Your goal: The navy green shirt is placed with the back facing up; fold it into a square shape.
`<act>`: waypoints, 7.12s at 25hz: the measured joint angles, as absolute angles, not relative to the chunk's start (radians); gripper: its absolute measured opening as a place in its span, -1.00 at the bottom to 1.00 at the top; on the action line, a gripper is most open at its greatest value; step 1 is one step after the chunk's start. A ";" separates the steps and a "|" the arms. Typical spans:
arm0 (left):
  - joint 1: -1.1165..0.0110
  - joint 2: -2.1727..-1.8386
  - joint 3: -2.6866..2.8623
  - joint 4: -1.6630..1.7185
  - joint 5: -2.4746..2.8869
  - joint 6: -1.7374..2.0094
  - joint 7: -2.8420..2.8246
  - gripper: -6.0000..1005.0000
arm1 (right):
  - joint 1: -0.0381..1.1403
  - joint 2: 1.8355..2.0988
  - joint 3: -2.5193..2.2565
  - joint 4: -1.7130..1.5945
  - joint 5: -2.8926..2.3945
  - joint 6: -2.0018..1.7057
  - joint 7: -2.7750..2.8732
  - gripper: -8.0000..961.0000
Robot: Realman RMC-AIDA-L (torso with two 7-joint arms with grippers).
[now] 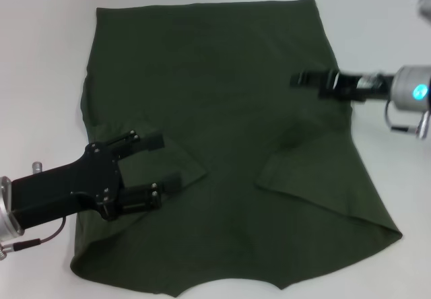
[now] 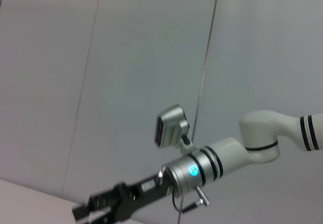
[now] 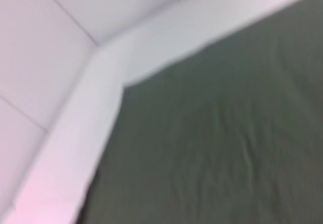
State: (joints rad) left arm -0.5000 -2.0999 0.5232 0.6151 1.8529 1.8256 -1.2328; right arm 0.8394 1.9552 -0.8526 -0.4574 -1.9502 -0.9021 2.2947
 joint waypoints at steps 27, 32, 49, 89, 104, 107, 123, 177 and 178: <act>-0.496 -2.088 0.502 0.634 1.926 1.783 -1.469 0.75 | 0.534 1.919 -0.686 -0.480 -1.788 -1.648 1.315 0.90; -0.502 -2.066 0.445 0.661 2.017 1.781 -1.634 0.75 | 0.515 1.915 -0.686 -0.506 -1.913 -1.739 1.299 0.90; -0.558 -1.984 0.246 0.720 2.380 1.737 -2.241 0.75 | 0.530 1.925 -0.685 -0.538 -2.036 -1.797 1.171 0.90; -0.580 -1.979 0.264 0.565 2.622 1.521 -2.445 0.68 | 0.540 1.913 -0.701 -0.535 -2.060 -1.811 1.148 0.90; -0.607 -1.974 0.264 0.540 2.621 1.494 -2.477 0.63 | 0.545 1.914 -0.701 -0.533 -2.060 -1.813 1.150 0.90; -0.607 -1.974 0.266 0.540 2.622 1.494 -2.481 0.62 | 0.545 1.914 -0.701 -0.532 -2.060 -1.813 1.151 0.90; -0.607 -1.974 0.281 0.540 2.620 1.496 -2.483 0.00 | 0.542 1.919 -0.701 -0.531 -2.060 -1.813 1.150 0.90; -0.614 -1.968 0.276 0.546 2.610 1.475 -2.444 -0.87 | 0.701 1.824 -0.645 -0.531 -2.300 -1.596 2.359 0.90; -0.614 -1.968 0.275 0.545 2.610 1.471 -2.444 -0.87 | 0.693 1.818 -0.644 -0.530 -2.301 -1.593 2.377 0.90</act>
